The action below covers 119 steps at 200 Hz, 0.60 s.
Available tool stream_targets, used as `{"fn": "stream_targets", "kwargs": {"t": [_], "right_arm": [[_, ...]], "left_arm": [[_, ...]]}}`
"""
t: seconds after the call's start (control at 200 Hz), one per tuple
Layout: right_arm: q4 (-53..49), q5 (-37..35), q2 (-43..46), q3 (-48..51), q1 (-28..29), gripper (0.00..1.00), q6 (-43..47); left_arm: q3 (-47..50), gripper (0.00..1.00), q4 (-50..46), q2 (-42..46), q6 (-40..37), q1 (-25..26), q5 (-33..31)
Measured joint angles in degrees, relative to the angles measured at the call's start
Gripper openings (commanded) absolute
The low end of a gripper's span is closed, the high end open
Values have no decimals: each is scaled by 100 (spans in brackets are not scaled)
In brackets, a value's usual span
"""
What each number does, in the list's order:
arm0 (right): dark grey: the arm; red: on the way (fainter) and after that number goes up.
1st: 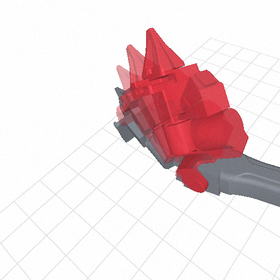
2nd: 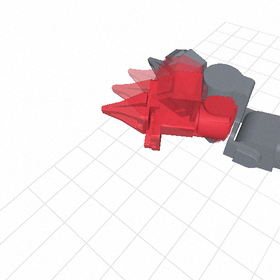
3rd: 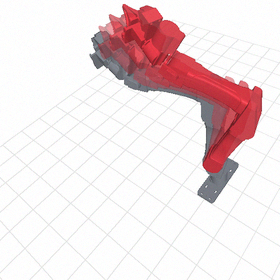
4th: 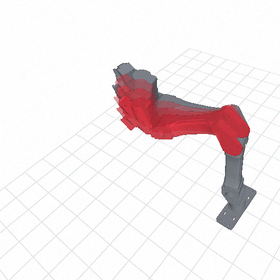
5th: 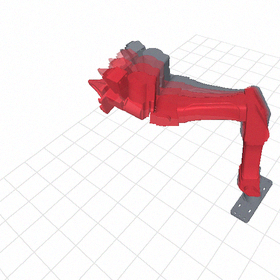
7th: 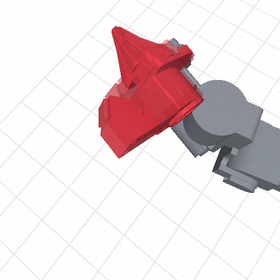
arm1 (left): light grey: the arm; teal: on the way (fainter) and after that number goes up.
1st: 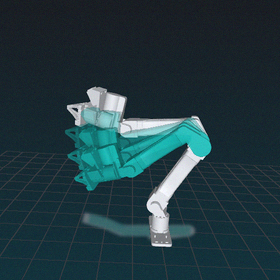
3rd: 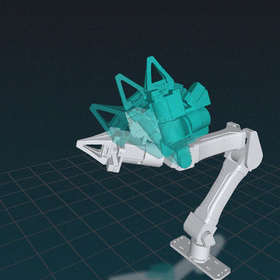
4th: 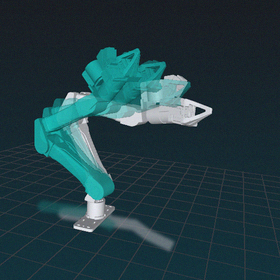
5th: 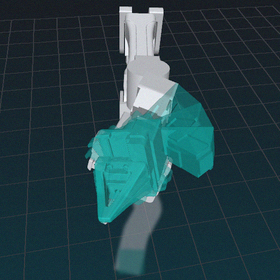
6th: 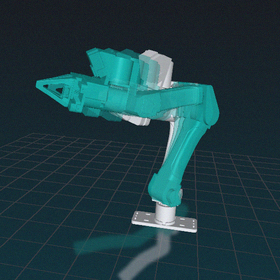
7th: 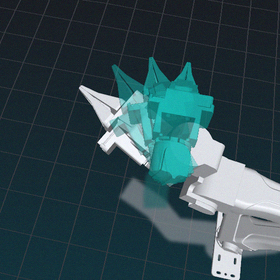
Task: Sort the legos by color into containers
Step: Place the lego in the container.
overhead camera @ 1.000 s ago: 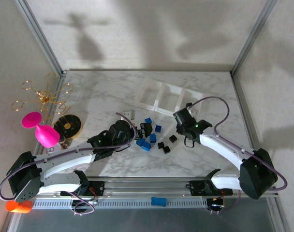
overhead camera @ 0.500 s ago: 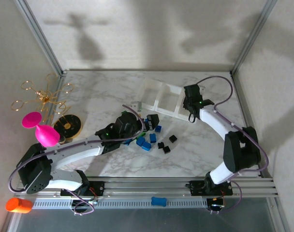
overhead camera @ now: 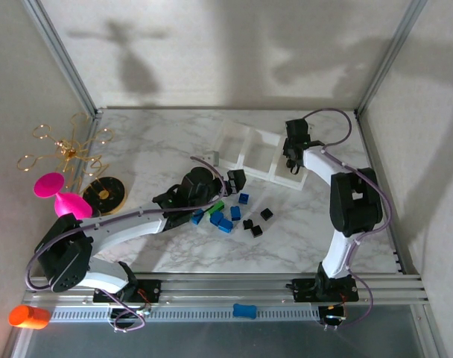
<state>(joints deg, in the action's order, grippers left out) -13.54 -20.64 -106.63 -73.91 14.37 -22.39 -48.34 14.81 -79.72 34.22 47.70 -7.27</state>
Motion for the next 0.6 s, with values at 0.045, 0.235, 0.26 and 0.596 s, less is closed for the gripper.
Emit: {"fn": "stream_targets", "kwargs": {"t": [0.045,0.235,0.26,0.596], "right_arm": [[44,33,-66,-20,-24,41,39],[59,103,-269,-157,-52,43,122],[57,111,-269,-157,-50,43,129],[48,299,-37,-221,-42,47,234]], "left_arm": [[0,100,15,0,0,-35,0],[0,100,48,-26,0,-166,26],[0,100,48,-28,0,-170,24],[-2,100,48,-35,-15,-212,109]]}}
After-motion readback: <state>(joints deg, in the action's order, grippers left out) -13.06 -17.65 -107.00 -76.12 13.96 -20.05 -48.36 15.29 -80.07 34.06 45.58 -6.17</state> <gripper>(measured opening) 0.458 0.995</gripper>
